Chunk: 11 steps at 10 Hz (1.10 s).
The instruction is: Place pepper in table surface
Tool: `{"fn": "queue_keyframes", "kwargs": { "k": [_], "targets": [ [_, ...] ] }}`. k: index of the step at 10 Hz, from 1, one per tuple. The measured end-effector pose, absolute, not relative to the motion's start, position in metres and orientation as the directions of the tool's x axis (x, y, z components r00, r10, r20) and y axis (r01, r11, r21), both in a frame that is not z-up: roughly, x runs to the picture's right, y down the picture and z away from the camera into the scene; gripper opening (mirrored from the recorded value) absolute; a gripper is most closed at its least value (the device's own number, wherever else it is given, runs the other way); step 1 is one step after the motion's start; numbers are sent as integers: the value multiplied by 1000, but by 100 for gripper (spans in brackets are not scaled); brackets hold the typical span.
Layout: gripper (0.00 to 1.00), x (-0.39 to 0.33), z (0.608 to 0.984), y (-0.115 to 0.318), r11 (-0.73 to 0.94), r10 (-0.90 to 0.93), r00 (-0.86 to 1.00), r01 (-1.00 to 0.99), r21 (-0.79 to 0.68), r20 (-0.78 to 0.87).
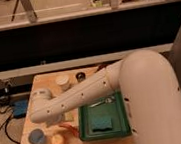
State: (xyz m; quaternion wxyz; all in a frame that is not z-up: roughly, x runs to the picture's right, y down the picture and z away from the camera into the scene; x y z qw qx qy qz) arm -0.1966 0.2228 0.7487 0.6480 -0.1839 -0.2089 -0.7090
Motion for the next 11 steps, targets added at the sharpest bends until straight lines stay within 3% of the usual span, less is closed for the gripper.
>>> {"fn": "queue_keyframes", "kwargs": {
  "k": [11],
  "targets": [
    [80,-189,784,238,-77,-823,-135,989,127,552]
  ]
}}
